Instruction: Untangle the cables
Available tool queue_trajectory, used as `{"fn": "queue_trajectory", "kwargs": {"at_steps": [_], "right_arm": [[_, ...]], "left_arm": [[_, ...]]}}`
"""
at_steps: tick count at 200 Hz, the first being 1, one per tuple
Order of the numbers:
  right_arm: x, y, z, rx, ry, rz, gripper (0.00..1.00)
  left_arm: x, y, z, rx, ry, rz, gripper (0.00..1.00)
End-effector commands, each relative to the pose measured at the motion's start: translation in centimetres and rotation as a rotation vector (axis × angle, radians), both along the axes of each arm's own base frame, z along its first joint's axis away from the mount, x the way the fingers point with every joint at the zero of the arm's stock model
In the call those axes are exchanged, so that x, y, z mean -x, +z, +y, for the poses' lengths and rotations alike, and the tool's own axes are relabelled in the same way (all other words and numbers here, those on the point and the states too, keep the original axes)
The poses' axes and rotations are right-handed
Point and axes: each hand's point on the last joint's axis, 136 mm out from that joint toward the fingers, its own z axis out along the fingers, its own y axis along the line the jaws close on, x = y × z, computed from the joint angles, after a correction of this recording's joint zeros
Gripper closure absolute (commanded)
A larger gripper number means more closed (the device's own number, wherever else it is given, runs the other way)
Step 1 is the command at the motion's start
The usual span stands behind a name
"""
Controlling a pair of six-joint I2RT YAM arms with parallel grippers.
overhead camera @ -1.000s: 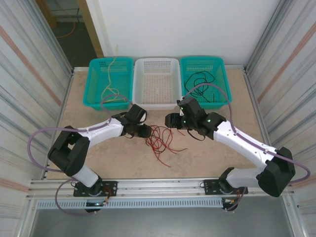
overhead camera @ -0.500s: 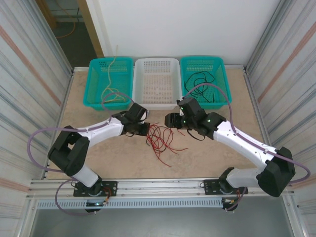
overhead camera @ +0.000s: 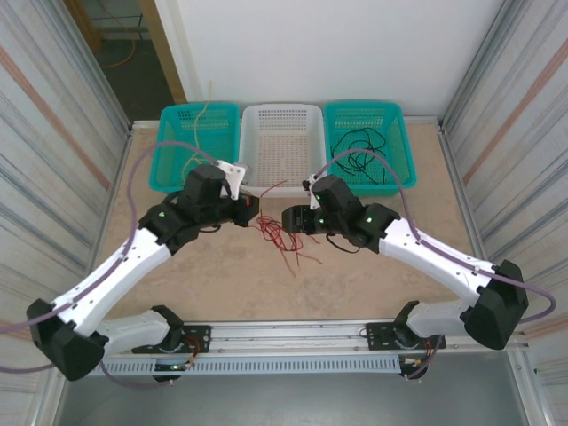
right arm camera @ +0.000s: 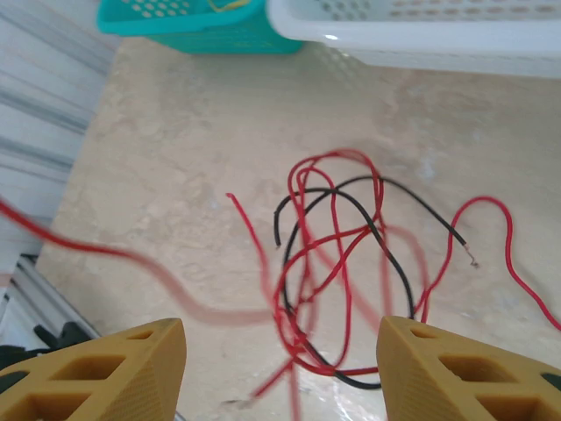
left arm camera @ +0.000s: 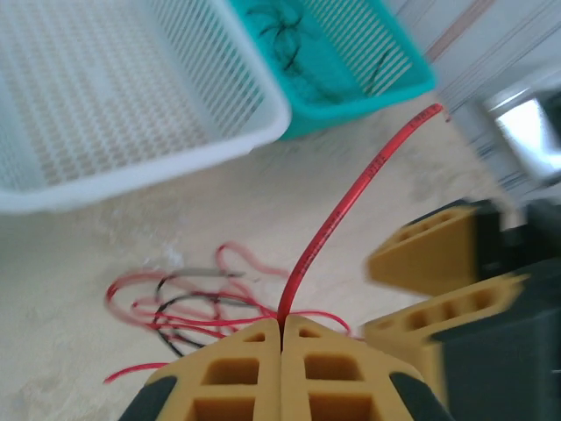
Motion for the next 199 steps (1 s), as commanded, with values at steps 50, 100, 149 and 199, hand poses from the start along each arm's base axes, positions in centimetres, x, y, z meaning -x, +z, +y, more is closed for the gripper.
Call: {"fn": "queue_trajectory", "kwargs": {"at_steps": [50, 100, 149, 199], "right_arm": [[1.5, 7.6, 4.7, -0.140, 0.144, -0.224, 0.39], [1.6, 5.2, 5.2, -0.128, 0.138, -0.162, 0.65], [2.2, 6.6, 4.7, -0.137, 0.129, -0.191, 0.87], [1.8, 12.4, 3.1, -0.206, 0.073, -0.290, 0.91]], "left_arm": [[2.9, 10.6, -1.3, 0.230, -0.130, -0.094, 1.00], [2.0, 15.2, 1.9, 0.273, -0.007, -0.205, 1.00], [-0.1, 14.8, 4.6, 0.326, 0.099, -0.146, 1.00], [-0.6, 10.8, 3.8, 0.363, 0.081, -0.125, 0.01]]}}
